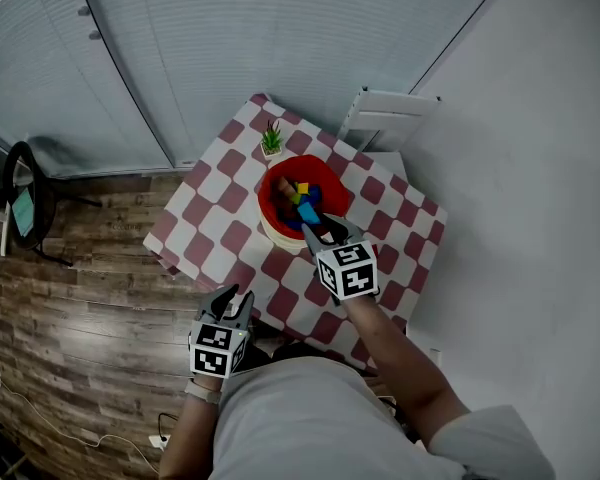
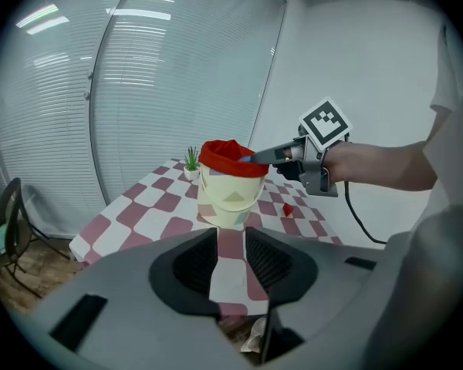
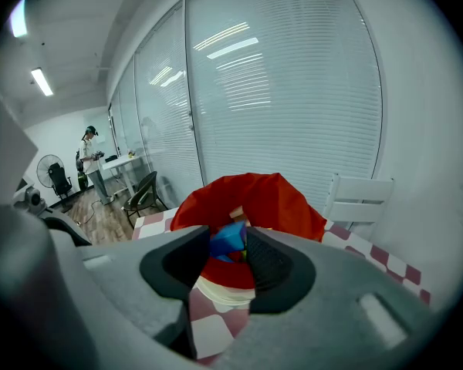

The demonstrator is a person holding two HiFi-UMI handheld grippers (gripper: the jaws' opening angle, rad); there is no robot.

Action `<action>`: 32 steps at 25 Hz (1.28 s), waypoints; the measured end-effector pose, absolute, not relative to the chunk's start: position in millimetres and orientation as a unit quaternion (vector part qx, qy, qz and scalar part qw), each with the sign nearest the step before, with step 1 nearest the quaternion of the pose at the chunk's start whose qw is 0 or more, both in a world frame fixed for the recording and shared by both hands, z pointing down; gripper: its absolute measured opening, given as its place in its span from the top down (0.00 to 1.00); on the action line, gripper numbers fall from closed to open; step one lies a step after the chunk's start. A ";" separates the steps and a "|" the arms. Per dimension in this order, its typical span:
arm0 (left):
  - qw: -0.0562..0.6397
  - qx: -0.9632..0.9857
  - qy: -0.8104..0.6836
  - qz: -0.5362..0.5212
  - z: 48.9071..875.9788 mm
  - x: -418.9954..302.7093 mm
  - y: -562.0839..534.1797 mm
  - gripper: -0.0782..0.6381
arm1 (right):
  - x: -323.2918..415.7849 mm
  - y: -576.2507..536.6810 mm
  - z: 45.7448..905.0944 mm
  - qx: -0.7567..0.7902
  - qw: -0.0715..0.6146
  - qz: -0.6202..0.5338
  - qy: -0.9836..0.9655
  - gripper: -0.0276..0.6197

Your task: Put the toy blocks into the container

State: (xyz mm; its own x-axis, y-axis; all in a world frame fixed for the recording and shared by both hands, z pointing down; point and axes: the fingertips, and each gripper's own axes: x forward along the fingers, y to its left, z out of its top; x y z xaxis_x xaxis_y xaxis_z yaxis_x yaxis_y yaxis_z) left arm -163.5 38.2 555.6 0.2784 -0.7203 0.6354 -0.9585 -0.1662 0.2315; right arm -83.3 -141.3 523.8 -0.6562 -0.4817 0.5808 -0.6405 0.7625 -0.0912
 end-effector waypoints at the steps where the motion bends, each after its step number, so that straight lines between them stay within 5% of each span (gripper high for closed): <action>1: 0.307 0.738 -0.569 0.193 555.3 -163.6 37.6 0.75 | -84.1 -141.2 524.1 0.311 0.273 0.145 -0.899 0.73; 32: 0.273 0.799 -0.475 0.248 554.6 -93.1 -1.7 0.75 | 85.7 -147.2 543.4 0.471 0.231 0.192 -0.829 0.72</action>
